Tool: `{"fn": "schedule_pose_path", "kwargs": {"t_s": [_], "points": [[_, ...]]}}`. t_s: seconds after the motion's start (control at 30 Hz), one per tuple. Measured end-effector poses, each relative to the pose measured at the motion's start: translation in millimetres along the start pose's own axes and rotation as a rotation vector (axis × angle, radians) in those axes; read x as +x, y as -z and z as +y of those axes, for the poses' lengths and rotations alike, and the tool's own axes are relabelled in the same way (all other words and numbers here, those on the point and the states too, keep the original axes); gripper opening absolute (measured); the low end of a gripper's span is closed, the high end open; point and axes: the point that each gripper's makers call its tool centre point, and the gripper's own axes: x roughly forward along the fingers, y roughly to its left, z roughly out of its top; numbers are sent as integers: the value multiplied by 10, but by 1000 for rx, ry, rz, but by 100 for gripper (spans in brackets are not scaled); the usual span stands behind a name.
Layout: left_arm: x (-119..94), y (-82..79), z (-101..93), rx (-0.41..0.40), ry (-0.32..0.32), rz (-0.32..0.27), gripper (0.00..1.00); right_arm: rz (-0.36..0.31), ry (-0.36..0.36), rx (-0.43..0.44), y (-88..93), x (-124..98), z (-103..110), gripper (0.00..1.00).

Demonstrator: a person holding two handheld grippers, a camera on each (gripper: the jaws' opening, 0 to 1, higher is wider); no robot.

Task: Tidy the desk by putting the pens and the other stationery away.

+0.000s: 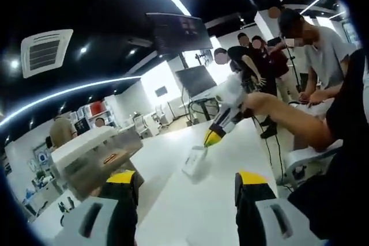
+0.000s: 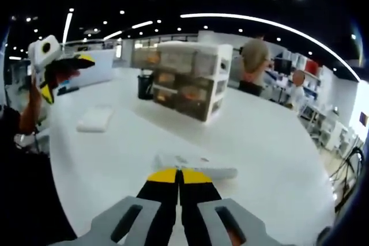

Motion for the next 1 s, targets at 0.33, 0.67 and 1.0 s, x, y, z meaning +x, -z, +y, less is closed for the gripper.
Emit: {"fn": "schedule_pose_path", "kwargs": {"t_s": [0.33, 0.67, 1.0], "points": [[252, 81, -59, 4, 20, 20, 68, 0, 3, 5, 8, -9, -17, 0], [555, 158, -164, 32, 40, 50, 68, 2, 5, 7, 13, -15, -11, 0], [764, 251, -232, 23, 56, 82, 68, 0, 7, 11, 14, -28, -15, 0]]}}
